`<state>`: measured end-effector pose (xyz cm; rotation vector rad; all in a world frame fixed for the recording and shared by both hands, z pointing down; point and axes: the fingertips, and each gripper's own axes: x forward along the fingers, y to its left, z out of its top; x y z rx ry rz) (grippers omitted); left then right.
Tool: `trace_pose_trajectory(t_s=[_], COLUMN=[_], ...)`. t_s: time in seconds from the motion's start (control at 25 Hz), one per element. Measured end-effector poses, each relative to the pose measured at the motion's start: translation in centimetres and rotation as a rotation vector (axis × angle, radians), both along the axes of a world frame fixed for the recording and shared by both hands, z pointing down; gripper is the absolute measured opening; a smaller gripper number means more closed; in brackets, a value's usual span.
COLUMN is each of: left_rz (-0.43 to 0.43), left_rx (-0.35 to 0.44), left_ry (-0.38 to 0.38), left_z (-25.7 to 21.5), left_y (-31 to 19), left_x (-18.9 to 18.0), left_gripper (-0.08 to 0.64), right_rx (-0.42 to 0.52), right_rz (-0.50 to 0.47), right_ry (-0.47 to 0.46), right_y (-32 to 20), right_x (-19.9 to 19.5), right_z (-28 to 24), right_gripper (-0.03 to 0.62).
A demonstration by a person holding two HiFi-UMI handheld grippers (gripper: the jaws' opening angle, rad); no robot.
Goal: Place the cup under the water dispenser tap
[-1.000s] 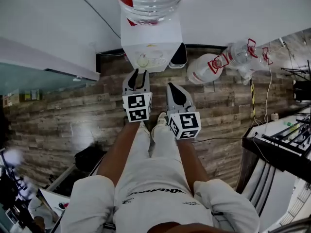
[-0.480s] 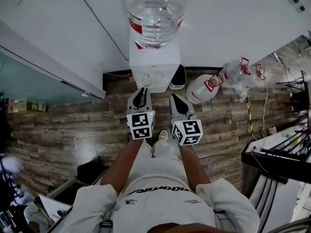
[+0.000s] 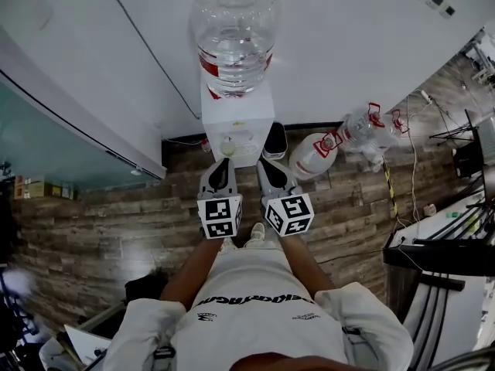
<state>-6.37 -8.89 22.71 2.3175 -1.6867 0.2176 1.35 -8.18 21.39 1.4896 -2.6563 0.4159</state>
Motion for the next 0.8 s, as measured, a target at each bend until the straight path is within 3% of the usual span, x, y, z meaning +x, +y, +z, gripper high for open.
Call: trace_pose_trajectory(t_s=[0.16, 0.36, 0.8], left_rz=[0.033, 0.067, 0.071], left_rx=[0.029, 0.069, 0.103], left_ry=[0.033, 0.018, 0.011], left_z=[-1.4, -2.7, -3.2], left_y=[1.0, 1.7, 1.4], left_x=[0.9, 1.0, 1.0], left_gripper=[-0.002, -0.002, -0.002], right_rx=[0.011, 0.012, 0.053], right_rz=[-0.004, -0.005, -0.006], right_ry=[0.018, 0.017, 0.019], right_y=[1.0, 1.4, 0.7], right_x=[0.0, 0.0, -0.2], right_z=[-0.4, -1.2, -2.2], right_gripper=[-0.002, -0.002, -0.002])
